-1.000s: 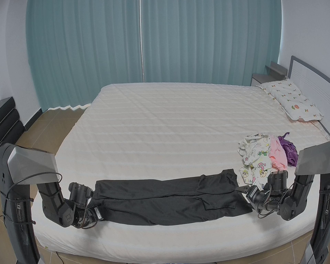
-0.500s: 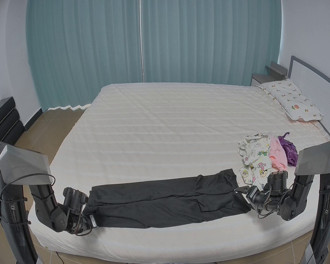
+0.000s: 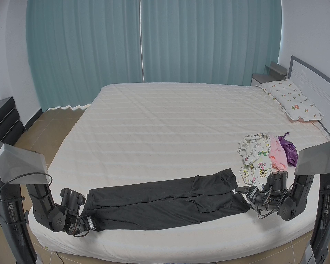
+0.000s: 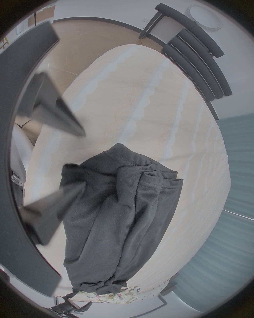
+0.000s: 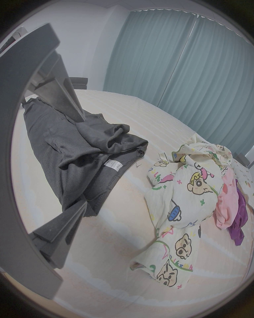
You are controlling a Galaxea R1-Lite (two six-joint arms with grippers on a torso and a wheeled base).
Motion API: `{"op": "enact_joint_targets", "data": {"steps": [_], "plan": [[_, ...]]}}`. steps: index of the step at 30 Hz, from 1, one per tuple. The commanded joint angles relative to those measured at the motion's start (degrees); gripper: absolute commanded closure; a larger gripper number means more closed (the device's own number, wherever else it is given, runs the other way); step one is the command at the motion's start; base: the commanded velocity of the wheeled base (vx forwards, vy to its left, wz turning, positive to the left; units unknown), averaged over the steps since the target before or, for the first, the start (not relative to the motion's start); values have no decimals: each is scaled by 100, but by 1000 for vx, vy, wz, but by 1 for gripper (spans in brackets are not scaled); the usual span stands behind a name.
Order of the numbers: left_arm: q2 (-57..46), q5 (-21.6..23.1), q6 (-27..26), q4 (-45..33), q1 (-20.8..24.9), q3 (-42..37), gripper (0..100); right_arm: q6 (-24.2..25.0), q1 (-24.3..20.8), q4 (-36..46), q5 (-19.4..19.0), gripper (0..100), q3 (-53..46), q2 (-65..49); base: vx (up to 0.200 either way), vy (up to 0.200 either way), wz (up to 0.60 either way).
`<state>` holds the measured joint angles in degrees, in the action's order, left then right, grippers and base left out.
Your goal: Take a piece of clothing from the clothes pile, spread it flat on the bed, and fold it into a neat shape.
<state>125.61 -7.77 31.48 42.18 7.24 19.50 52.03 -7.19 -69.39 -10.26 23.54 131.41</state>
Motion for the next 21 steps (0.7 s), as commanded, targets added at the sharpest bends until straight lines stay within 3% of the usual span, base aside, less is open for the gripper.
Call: {"op": "enact_joint_targets", "data": {"steps": [1,6,13,21], "plan": [[-652,196,16,54,-276,97,0,0,-1,-4,-2,0,-7,-2,0,0,0],[-1162,592,-1,-140,-548,449,0,0,-1,-4,-2,0,-16,-2,0,0,0],[-1012,785,-45,-1458,-557,1635,0,-9,-10,-4,-2,0,-16,7,0,0,0],[-160,1075,-344,-1476,-548,2180,0,-17,-10,-4,-2,0,-16,16,0,0,0]]}}
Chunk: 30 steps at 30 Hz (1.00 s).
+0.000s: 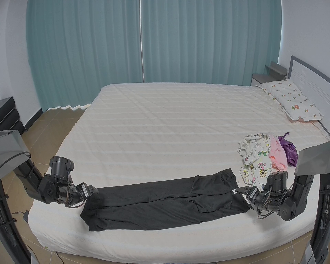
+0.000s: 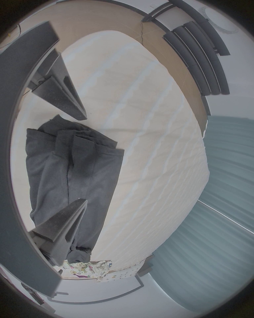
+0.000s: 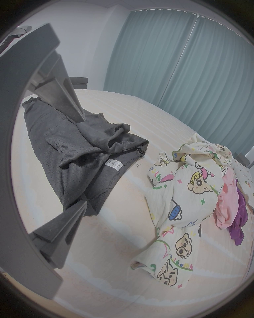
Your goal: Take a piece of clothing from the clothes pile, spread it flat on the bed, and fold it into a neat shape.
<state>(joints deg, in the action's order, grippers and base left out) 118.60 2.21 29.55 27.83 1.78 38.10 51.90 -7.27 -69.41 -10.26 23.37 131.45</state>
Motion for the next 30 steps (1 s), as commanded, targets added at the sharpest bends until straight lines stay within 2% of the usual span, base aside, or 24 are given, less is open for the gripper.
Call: {"op": "enact_joint_targets", "data": {"steps": [1,5,24,25,30], "plan": [[796,43,-336,-32,-11,392,0,-4,-3,-2,-2,0,1,12,0,0,0],[1068,17,-617,38,-29,400,0,-4,-21,-2,-2,0,1,12,0,0,0],[1297,78,-626,284,138,225,0,-13,-29,-2,7,0,1,21,0,0,0],[1288,87,-617,284,147,216,100,-13,-29,-2,-2,0,1,21,0,0,0],[1235,78,-617,284,138,172,100,-13,-29,-2,7,0,-8,21,0,0,0]]}}
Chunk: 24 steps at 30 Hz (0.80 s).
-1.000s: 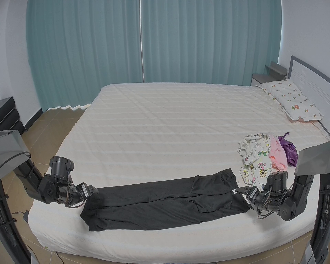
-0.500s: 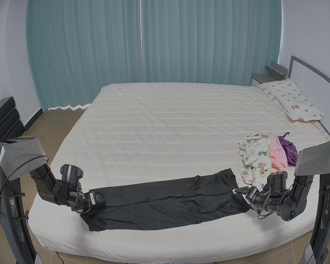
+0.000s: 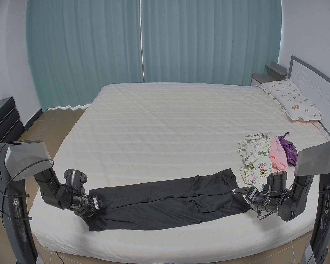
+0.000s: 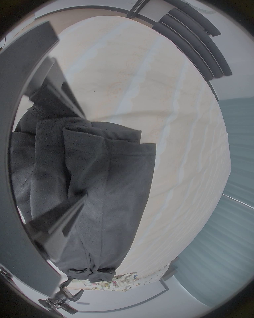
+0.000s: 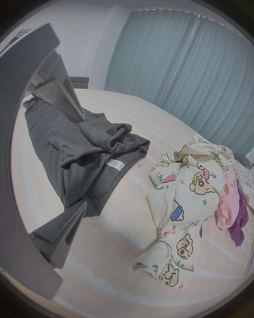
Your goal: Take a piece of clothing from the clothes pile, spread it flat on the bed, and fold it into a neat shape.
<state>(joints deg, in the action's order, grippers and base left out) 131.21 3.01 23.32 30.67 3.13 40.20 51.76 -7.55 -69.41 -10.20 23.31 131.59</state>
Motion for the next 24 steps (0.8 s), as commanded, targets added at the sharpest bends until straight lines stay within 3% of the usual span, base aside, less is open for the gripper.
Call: {"op": "enact_joint_targets", "data": {"steps": [1,11,24], "plan": [[-69,-11,-3,0,3,-74,100,1,-1,-2,-8,0,-2,7,0,0,0],[-350,-73,-29,-9,-94,-215,100,1,-10,-2,1,0,-11,7,0,0,0],[-825,24,-504,-79,-911,-285,100,1,-36,-2,1,0,-19,34,0,0,0]]}}
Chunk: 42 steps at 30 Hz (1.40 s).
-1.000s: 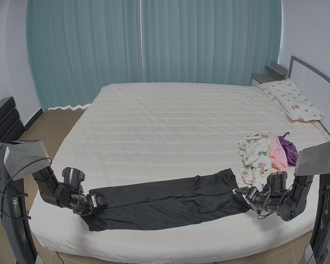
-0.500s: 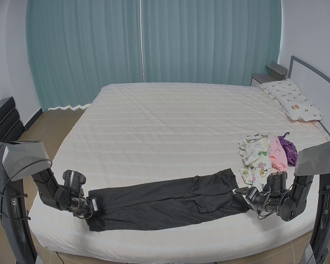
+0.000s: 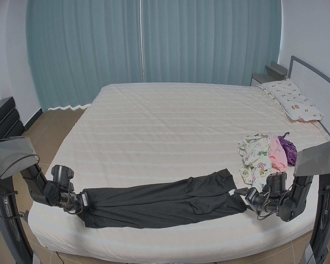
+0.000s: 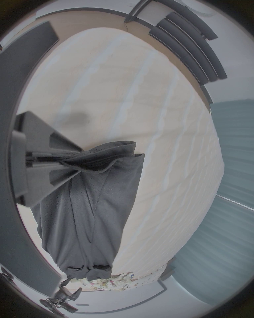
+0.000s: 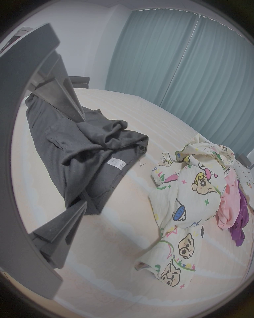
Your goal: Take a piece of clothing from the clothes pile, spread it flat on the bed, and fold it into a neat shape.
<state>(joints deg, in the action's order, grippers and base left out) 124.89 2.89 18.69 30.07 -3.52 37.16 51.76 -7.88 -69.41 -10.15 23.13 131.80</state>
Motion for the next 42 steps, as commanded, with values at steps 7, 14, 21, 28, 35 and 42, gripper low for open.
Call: {"op": "enact_joint_targets", "data": {"steps": [7,14,21,28,35,42], "plan": [[-396,89,-14,-37,-272,-15,100,1,5,-2,-4,0,8,12,0,0,0],[-439,71,47,-28,97,2,100,1,5,-2,-4,0,-1,12,0,0,0],[-387,45,188,-37,212,37,100,1,5,-2,-4,0,8,12,0,0,0],[-387,1,197,-37,212,37,100,1,5,-2,-4,0,8,12,-29,0,0],[-396,1,267,-2,212,11,100,1,5,-2,-4,0,8,12,-143,0,0],[-378,-8,293,25,212,187,100,1,5,-2,-4,0,8,21,0,0,0]]}}
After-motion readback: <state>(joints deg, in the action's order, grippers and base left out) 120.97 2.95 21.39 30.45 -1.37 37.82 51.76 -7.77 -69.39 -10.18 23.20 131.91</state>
